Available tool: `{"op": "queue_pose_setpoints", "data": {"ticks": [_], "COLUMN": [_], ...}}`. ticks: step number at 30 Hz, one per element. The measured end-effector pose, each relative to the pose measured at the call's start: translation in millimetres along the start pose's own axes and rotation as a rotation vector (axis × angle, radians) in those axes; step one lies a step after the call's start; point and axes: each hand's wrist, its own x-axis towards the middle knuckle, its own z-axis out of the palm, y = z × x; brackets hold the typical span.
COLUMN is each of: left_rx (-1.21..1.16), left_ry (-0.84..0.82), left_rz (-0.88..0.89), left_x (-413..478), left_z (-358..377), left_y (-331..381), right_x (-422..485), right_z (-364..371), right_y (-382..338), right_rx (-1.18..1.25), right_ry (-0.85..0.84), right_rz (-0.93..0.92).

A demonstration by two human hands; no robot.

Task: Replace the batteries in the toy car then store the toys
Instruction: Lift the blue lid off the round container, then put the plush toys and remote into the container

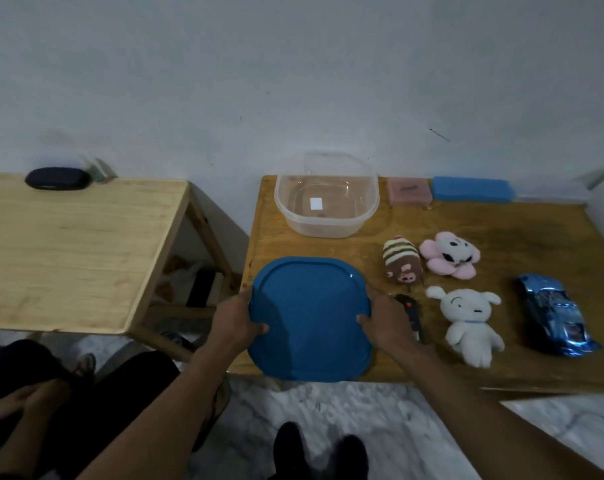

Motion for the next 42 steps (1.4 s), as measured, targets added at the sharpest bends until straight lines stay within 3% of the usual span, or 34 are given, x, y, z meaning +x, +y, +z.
{"op": "queue_pose_setpoints", "data": {"ticks": [19, 24, 27, 31, 35, 42], "left_rx": [0.081, 0.052, 0.022, -0.104, -0.174, -0.076], "left_ry": [-0.078, 0.073, 0.187, 0.191, 0.160, 0.116], "left_rz": [0.000, 0.058, 0.197, 0.392, 0.579, 0.602], "left_x": [36.0, 21.5, 17.6, 23.2, 30.0, 55.8], "left_z": [13.8, 6.4, -5.2, -5.8, 5.4, 48.3], "left_y": [-19.3, -12.6, 12.2, 61.3, 117.8, 201.3], "right_x": [19.1, 11.1, 5.8, 13.2, 18.6, 43.9], "right_z": [22.8, 7.2, -15.2, -49.8, -91.5, -145.8], "right_y": [-7.0, -15.0, -16.0, 1.1, 18.2, 80.9], "right_rx": [-0.117, -0.138, -0.163, -0.041, 0.066, 0.028], "right_ry": [0.054, 0.055, 0.209, 0.354, 0.423, 0.427], "right_rz": [0.090, 0.091, 0.047, -0.121, -0.046, -0.007]}}
